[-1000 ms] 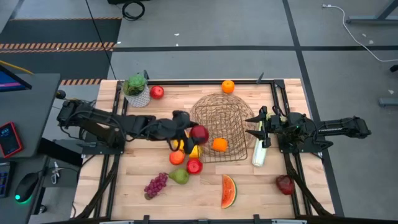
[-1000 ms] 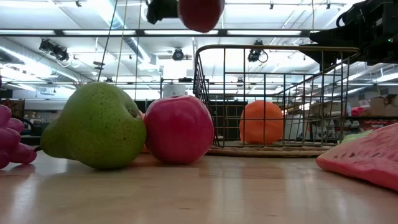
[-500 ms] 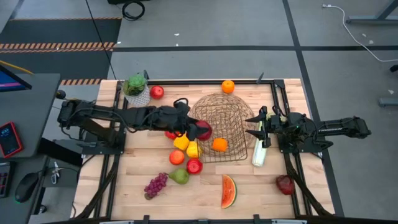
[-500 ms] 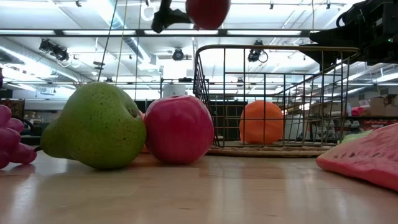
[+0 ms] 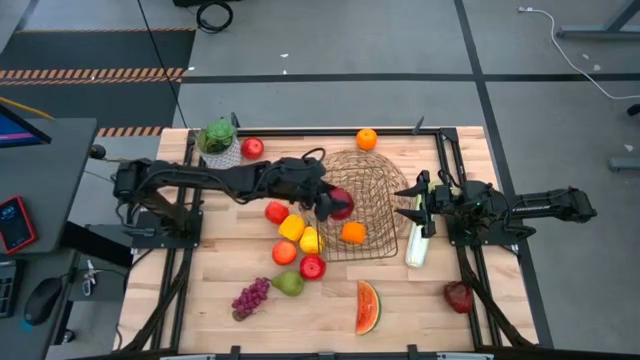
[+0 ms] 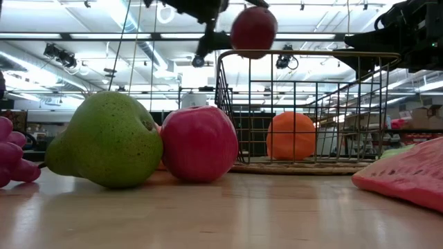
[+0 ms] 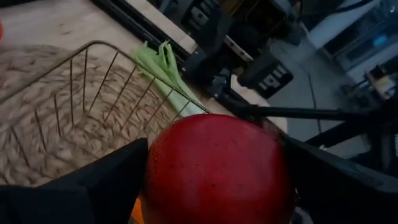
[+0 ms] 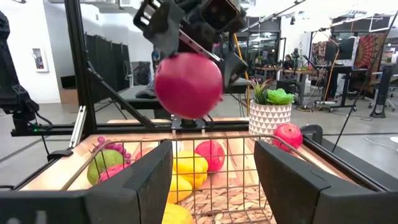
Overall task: Build produce basket
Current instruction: Put the pomegranate into the wire basket
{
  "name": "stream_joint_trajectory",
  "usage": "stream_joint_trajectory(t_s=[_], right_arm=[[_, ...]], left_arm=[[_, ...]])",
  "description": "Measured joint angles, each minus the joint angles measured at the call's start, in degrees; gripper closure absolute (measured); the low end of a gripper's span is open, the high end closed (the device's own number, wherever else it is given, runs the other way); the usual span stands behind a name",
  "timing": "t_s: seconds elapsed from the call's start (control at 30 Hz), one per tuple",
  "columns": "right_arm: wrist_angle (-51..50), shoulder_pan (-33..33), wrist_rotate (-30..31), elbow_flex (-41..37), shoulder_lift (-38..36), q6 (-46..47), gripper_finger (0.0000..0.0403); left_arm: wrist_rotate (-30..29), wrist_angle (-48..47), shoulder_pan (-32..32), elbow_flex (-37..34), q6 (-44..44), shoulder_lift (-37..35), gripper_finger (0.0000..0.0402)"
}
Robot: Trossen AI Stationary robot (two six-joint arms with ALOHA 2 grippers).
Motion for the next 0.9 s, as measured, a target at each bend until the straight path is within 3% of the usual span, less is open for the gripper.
stream_joint_trajectory(t_s=[0.5,0.7,0.9], right_arm=[[-0.1,0.0,0.0,0.0,0.0,0.0,0.0172],[0.0,0.0,0.0,0.0,0.0,0.0,0.0172],[-0.1,0.0,0.0,0.0,0.0,0.0,0.0172]], left_arm=[[-1.3,-24.8,1.0,25.4,13.1,20.9,0.003],[-8.7,-32.6,0.5,34.1,19.8,27.3,0.003],[-13.8,-34.2,0.6,36.1,22.8,30.0,0.003]])
